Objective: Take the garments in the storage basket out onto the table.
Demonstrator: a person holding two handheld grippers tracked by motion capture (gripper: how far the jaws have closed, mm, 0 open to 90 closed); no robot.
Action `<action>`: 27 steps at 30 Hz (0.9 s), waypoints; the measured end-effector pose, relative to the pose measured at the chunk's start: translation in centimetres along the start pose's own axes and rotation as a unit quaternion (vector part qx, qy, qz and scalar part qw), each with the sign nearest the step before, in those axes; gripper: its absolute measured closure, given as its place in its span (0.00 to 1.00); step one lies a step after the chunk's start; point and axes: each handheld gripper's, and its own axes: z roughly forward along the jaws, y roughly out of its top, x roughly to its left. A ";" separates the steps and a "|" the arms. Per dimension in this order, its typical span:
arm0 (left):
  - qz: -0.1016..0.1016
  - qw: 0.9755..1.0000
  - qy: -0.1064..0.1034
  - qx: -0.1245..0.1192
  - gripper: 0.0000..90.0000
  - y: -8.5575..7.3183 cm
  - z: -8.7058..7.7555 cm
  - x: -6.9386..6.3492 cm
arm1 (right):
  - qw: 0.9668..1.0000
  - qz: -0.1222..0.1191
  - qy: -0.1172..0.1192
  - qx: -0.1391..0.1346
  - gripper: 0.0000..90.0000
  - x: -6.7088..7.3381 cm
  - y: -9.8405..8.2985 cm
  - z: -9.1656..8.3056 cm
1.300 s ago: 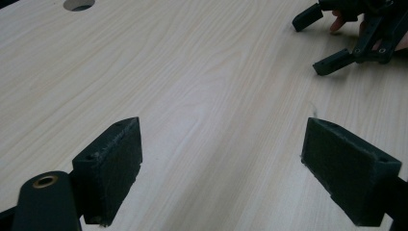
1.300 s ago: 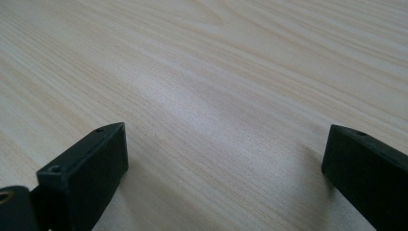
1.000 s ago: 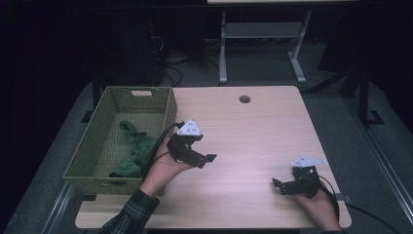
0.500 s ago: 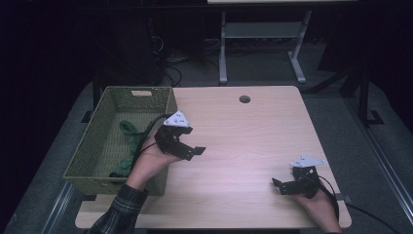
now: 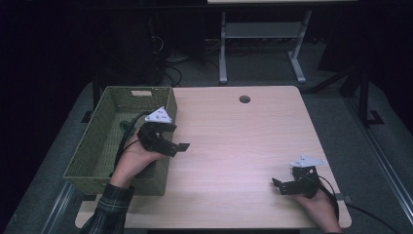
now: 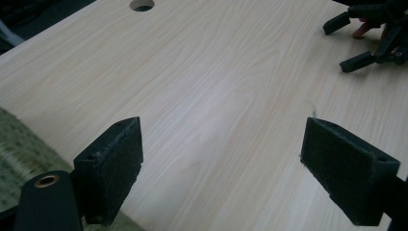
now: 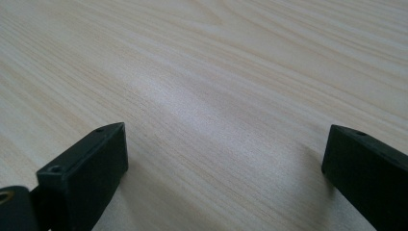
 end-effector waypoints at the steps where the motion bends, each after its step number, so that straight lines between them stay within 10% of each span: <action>1: -0.003 1.000 0.001 -0.001 0.16 -0.1 -0.2 0.1 | 1.000 0.000 0.000 0.000 0.02 0.0 0.0 0.0; 27: -0.039 0.998 0.057 -0.003 0.26 -3.5 -5.1 3.4 | 1.000 0.000 0.000 0.000 0.02 0.0 0.0 0.0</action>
